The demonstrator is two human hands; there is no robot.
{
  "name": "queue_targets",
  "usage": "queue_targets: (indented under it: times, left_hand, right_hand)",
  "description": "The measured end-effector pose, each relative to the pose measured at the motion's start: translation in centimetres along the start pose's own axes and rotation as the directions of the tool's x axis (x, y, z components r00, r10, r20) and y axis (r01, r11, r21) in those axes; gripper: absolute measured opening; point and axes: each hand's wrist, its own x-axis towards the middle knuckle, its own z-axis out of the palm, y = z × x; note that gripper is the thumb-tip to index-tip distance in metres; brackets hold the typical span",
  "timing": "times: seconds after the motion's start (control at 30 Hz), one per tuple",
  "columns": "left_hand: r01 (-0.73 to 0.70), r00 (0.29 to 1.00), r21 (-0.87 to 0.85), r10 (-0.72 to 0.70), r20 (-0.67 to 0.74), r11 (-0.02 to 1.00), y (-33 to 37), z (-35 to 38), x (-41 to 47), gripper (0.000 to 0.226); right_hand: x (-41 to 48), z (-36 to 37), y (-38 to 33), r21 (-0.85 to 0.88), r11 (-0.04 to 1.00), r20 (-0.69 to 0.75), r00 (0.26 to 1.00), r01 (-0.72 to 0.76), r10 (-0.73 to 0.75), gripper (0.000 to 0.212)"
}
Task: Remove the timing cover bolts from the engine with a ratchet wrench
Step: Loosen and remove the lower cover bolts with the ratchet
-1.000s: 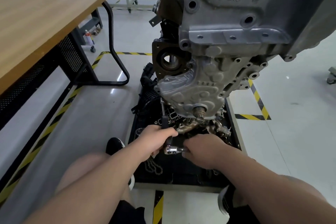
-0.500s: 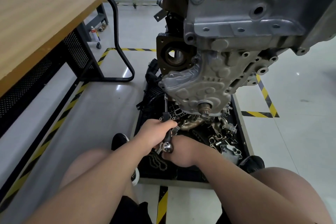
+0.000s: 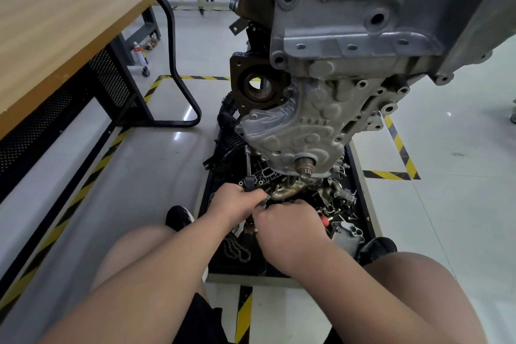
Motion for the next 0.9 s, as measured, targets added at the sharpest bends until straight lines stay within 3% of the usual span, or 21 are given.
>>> queue_targets:
  times: [0.27, 0.43, 0.53, 0.6, 0.67, 0.77, 0.83, 0.9]
  left_hand:
    - [-0.008, 0.999, 0.039, 0.009, -0.035, 0.999, 0.3, 0.6, -0.1, 0.033]
    - [-0.017, 0.999, 0.064, 0.020, -0.050, 0.998, 0.0, 0.1, 0.1, 0.037]
    - [-0.029, 0.998, 0.074, 0.032, -0.047, 0.997, -0.1, -0.3, 0.1, 0.040]
    - [-0.040, 0.998, 0.093, 0.044, -0.044, 0.995, -0.2, -0.7, 0.0, 0.043]
    - [-0.051, 0.997, 0.112, 0.056, -0.049, 0.992, -0.3, -1.2, 0.0, 0.046]
    - [-0.067, 0.997, 0.069, 0.069, -0.026, 0.995, -0.5, -1.9, 0.2, 0.041]
    - [-0.077, 0.997, 0.025, 0.078, -0.012, 0.997, -0.6, -2.3, 0.2, 0.034]
    - [-0.088, 0.996, 0.011, 0.088, -0.007, 0.996, -0.6, -2.5, 0.2, 0.039]
  right_hand:
    - [0.2, 0.9, -0.1, 0.008, 0.986, 0.122, 0.979, -0.167, 0.165, 0.046]
    - [1.5, 3.0, 1.4, 0.049, 0.986, 0.269, 0.952, -0.162, 0.143, 0.025]
    - [2.7, 4.2, 1.4, 0.205, 0.965, 0.280, 0.955, -0.163, 0.101, 0.011]
    - [3.4, 4.9, 1.1, 0.329, 0.926, 0.296, 0.952, -0.184, 0.084, 0.015]
    - [3.8, 5.7, 0.7, 0.515, 0.827, 0.331, 0.942, -0.224, 0.049, 0.021]
    - [4.0, 6.1, -0.3, 0.809, 0.524, 0.306, 0.952, -0.267, 0.014, 0.024]
    - [4.0, 6.1, -0.9, 0.883, 0.382, 0.284, 0.959, -0.272, 0.028, 0.026]
    - [4.1, 5.8, -1.3, 0.919, 0.281, 0.277, 0.960, -0.275, 0.032, 0.015]
